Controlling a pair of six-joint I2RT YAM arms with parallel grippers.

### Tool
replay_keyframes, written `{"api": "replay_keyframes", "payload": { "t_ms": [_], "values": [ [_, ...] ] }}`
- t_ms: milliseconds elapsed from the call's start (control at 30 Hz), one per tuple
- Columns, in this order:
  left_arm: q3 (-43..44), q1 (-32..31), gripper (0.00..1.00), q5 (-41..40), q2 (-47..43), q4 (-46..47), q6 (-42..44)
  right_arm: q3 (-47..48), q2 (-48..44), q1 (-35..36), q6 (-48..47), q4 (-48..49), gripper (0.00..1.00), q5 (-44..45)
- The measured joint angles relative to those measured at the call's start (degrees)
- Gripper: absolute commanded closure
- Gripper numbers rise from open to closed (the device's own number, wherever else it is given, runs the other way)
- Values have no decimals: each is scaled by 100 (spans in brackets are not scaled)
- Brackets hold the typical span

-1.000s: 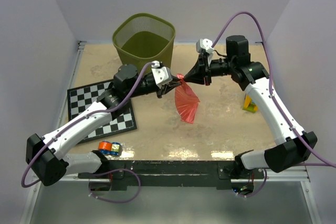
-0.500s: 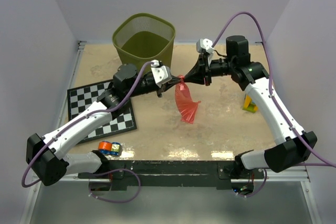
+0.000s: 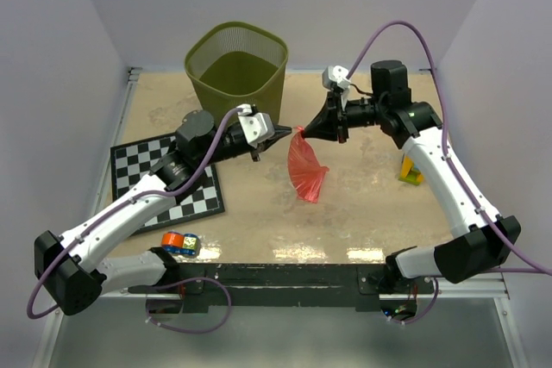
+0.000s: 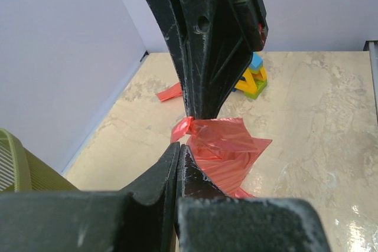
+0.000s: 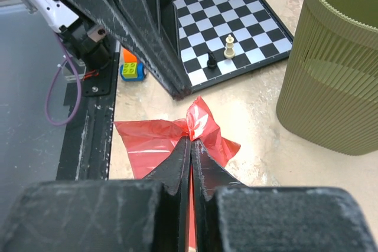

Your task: Put the trash bags into the trash bin

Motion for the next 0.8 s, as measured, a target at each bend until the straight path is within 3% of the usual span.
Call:
{"api": "replay_keyframes", "payload": {
  "t_ms": [133,300,400,533,567,667,800],
  "values": [
    [-39,0,77,199,20,-2,15,0,0,-2,94,68,86,-127],
    [-37,0,73,354,175,131,0,4,17,4,136,120,85,-269],
    [-37,0,81,404,337,190,-4,26,79,39,155,160,85,-297],
    [-37,13,97,470,474,212,-39,31,179,55,271,245,71,-306],
    [-37,17,100,483,490,219,-46,31,190,59,293,280,71,-308],
    [-37,11,100,509,501,238,-59,31,197,103,326,369,83,-352],
    [-37,9,100,260,498,258,-52,37,186,107,332,472,61,-205]
  ]
}}
